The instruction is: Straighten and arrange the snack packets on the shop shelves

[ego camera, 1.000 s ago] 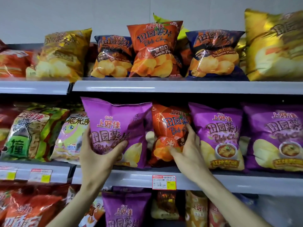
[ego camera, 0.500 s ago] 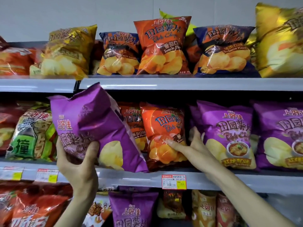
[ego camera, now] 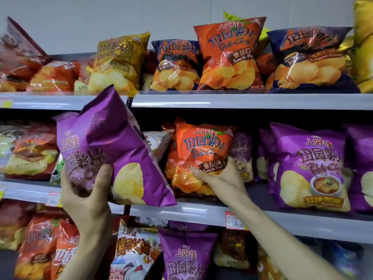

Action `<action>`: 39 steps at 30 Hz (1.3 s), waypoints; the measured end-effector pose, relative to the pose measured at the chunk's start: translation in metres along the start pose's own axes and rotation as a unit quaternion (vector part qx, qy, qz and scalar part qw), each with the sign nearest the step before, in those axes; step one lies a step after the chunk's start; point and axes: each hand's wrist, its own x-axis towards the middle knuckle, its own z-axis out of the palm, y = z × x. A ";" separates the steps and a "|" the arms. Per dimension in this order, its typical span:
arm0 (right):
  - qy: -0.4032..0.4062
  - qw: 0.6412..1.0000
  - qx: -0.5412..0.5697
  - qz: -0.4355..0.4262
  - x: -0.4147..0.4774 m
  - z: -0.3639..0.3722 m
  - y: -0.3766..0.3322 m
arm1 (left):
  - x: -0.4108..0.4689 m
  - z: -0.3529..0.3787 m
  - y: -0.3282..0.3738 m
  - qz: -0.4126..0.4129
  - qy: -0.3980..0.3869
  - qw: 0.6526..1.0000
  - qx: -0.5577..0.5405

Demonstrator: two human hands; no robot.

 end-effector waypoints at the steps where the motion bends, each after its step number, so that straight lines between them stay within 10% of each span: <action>1: 0.005 1.000 0.006 -0.001 0.001 0.013 0.001 | 0.001 -0.003 0.002 -0.005 -0.002 1.000 0.006; 13: -0.040 0.998 -0.026 0.032 0.007 0.041 -0.006 | -0.009 0.005 0.039 -0.052 -0.143 0.986 0.066; 22: 0.017 0.960 0.280 -0.016 -0.052 -0.062 -0.017 | -0.049 0.090 0.046 -0.090 -0.287 0.945 0.125; 39: 0.036 0.994 -0.096 -0.034 -0.066 -0.116 -0.007 | -0.097 0.157 0.021 -0.140 -0.452 0.866 0.163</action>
